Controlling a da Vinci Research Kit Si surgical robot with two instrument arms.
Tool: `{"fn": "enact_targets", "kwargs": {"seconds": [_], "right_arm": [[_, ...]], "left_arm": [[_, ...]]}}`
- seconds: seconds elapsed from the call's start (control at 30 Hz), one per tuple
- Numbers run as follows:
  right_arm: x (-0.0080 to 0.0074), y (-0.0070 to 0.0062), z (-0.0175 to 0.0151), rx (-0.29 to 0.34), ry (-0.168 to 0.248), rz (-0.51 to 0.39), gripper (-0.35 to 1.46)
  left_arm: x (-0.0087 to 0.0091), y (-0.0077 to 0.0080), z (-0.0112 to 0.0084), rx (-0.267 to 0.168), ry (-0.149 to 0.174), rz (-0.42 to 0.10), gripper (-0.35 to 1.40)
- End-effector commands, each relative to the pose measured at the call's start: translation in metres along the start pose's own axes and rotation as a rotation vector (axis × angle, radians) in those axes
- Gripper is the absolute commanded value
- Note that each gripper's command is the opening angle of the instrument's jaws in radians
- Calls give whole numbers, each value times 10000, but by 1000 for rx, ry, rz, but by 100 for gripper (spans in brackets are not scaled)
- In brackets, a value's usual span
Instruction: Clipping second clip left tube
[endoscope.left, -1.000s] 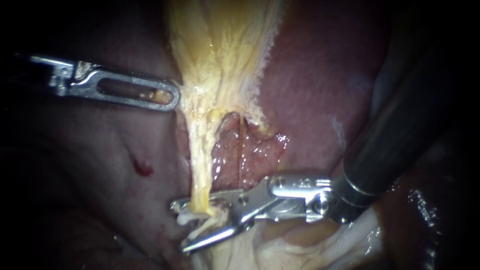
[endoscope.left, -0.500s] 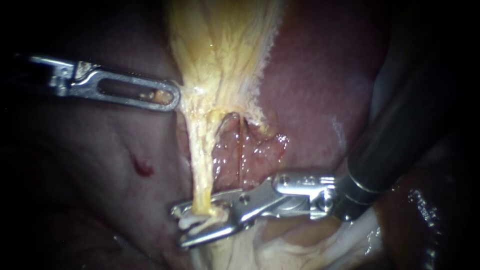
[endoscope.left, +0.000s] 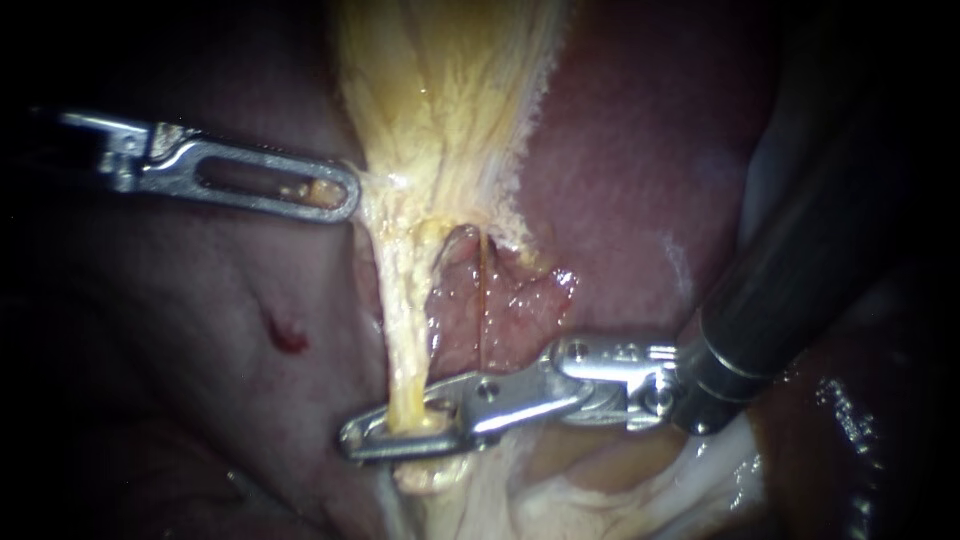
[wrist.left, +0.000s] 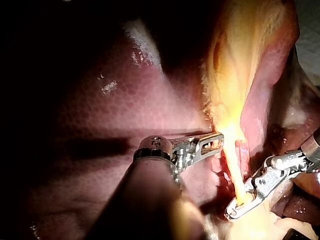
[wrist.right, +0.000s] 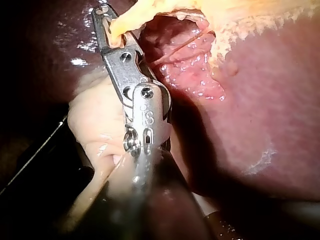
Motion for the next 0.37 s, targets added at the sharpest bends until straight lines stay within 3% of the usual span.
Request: {"fn": "enact_targets", "kwargs": {"seconds": [0.03, 0.37], "right_arm": [[0, 0, 1, 6, -15, 0, -35], [0, 2, -1, 5, -23, 1, -35]], "left_arm": [[0, 0, 0, 0, 0, 0, -35], [0, 0, 0, 0, 0, 0, -35]]}}
